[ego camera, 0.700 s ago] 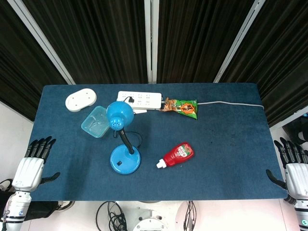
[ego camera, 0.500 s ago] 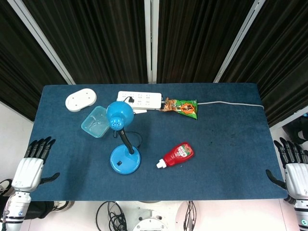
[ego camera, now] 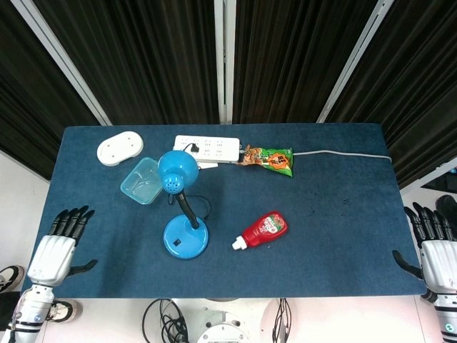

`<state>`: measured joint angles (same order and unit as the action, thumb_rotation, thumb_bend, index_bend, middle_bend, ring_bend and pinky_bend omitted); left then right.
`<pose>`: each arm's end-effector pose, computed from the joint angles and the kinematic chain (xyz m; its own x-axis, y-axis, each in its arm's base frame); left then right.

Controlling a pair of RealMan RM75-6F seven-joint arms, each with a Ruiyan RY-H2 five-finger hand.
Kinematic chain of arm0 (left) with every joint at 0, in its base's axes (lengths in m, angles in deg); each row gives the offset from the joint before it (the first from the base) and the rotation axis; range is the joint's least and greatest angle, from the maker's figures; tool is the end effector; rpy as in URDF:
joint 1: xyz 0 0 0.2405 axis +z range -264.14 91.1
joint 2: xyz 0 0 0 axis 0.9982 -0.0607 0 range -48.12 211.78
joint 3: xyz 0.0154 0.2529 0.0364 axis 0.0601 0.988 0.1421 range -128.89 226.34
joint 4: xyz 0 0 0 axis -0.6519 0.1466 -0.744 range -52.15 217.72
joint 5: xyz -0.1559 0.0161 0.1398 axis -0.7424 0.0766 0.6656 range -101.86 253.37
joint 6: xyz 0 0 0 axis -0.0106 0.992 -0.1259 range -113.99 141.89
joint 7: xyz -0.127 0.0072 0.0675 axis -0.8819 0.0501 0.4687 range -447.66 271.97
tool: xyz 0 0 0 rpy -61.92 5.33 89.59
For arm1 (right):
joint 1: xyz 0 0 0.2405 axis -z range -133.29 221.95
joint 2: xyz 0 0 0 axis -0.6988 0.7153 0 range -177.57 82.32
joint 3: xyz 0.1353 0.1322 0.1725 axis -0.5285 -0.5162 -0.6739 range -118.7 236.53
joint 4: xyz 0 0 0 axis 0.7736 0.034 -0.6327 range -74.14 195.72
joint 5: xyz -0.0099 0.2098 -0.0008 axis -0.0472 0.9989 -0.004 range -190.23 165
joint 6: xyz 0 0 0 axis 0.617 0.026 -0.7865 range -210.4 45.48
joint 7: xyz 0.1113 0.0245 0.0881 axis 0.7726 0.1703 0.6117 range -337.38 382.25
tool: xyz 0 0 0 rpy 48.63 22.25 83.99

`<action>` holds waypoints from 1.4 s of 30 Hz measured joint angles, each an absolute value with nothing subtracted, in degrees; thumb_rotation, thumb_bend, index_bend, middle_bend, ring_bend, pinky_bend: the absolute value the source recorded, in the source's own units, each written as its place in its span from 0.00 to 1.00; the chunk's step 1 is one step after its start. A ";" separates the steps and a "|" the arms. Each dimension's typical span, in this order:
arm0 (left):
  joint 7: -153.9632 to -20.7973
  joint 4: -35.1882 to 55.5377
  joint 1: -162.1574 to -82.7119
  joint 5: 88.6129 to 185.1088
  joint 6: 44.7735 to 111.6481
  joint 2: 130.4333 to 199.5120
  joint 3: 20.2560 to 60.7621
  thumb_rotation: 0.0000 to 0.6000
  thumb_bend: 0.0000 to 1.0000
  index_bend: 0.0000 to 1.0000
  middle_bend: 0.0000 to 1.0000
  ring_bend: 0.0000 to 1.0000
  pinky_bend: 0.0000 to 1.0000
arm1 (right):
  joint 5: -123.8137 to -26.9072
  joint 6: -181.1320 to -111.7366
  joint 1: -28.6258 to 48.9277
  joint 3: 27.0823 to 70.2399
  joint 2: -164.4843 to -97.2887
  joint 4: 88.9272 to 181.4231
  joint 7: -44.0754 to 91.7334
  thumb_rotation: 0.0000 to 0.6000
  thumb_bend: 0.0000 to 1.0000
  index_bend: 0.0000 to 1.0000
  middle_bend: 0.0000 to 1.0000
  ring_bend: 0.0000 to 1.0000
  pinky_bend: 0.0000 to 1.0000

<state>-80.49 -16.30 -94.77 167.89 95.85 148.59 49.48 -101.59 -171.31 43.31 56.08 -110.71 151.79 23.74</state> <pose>-0.2642 0.1792 0.1152 0.3859 0.0934 0.9178 0.9121 -0.1874 -0.3645 -0.3174 -0.1600 0.1726 0.4153 0.0371 0.9089 -0.9096 0.0000 0.4156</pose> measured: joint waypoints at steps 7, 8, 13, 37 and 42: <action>-82.57 -16.87 -98.31 171.01 88.68 149.45 51.79 1.00 0.32 0.01 0.76 0.78 0.72 | -101.47 -171.32 43.38 56.14 -110.83 151.18 24.35 1.00 0.19 0.00 0.00 0.00 0.00; -82.65 -17.01 -98.95 171.32 87.18 149.61 52.18 1.00 0.35 0.01 0.79 0.80 0.73 | -101.43 -171.35 43.41 56.14 -110.85 151.10 24.49 1.00 0.19 0.00 0.00 0.00 0.00; -80.58 -17.62 -103.08 172.12 78.37 152.93 53.71 1.00 0.38 0.01 0.83 0.82 0.74 | -101.29 -171.60 43.51 56.02 -110.90 150.62 25.55 1.00 0.19 0.00 0.00 0.00 0.00; -67.89 -16.49 -111.09 157.39 65.77 160.59 51.34 1.00 0.45 0.01 0.84 0.82 0.73 | -101.15 -172.90 44.41 55.87 -110.14 149.70 27.77 1.00 0.18 0.00 0.00 0.00 0.00; -67.34 -16.40 -111.34 156.42 66.04 160.70 51.90 1.00 0.46 0.01 0.84 0.82 0.73 | -101.08 -172.59 44.29 55.86 -110.14 149.75 27.67 1.00 0.19 0.00 0.00 0.00 0.00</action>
<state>-67.34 -16.40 -111.34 156.42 66.04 160.70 51.90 -101.08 -172.59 44.29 55.86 -110.14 149.75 27.67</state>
